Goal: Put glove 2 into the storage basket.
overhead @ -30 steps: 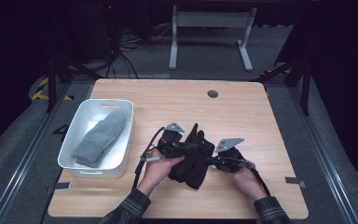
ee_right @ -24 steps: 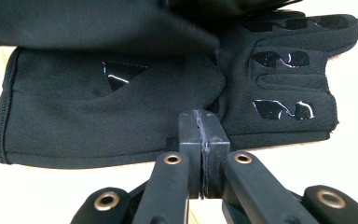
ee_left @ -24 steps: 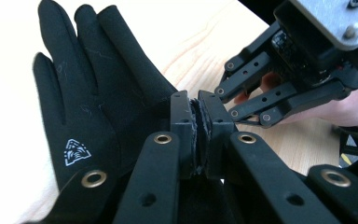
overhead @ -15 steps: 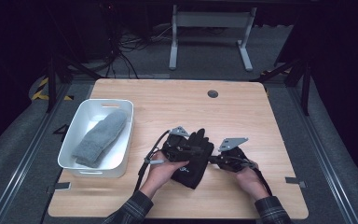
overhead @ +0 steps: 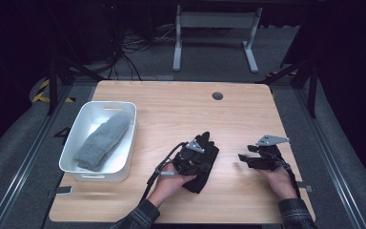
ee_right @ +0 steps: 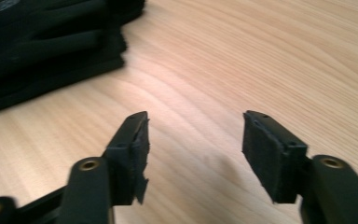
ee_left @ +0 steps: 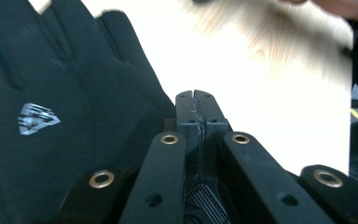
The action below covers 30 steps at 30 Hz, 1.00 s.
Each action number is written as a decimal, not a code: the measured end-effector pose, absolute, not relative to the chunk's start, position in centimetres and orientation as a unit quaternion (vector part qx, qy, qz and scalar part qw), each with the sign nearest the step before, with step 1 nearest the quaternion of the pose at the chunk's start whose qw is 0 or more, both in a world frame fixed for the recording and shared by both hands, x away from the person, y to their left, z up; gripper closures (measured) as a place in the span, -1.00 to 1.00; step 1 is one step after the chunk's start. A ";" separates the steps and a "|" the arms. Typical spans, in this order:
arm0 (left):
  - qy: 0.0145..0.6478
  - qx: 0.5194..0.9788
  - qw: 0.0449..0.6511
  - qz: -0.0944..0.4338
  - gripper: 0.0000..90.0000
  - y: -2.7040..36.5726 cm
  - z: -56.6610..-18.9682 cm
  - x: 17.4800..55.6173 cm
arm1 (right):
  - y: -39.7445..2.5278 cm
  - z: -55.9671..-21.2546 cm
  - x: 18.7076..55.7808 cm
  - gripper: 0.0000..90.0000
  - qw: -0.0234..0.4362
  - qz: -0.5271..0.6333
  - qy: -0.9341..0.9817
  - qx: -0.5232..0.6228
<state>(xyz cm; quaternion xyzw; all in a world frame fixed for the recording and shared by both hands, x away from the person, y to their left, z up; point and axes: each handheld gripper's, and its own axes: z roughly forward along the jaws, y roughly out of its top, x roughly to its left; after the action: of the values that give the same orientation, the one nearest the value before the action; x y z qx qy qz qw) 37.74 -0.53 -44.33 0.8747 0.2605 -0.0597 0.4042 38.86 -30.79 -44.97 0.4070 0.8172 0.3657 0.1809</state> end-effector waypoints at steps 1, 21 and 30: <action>0.259 0.878 0.399 -0.058 0.99 -0.7 -44.5 37.7 | -31.0 -45.1 39.0 -0.20 0.181 0.367 0.813 0.413; 0.234 0.910 0.340 -0.035 1.00 -0.5 -44.9 37.4 | -30.8 -46.5 39.5 -0.43 0.198 0.344 0.814 0.423; 0.229 0.920 0.318 -0.027 1.00 0.9 -44.5 37.4 | -30.9 -46.8 39.6 -0.57 0.204 0.349 0.809 0.427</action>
<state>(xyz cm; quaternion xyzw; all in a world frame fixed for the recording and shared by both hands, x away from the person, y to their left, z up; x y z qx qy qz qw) 37.39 0.93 -44.55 0.9197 0.2288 -0.0271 0.3178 39.61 -30.93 -46.78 0.4272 0.8087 0.3490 0.2043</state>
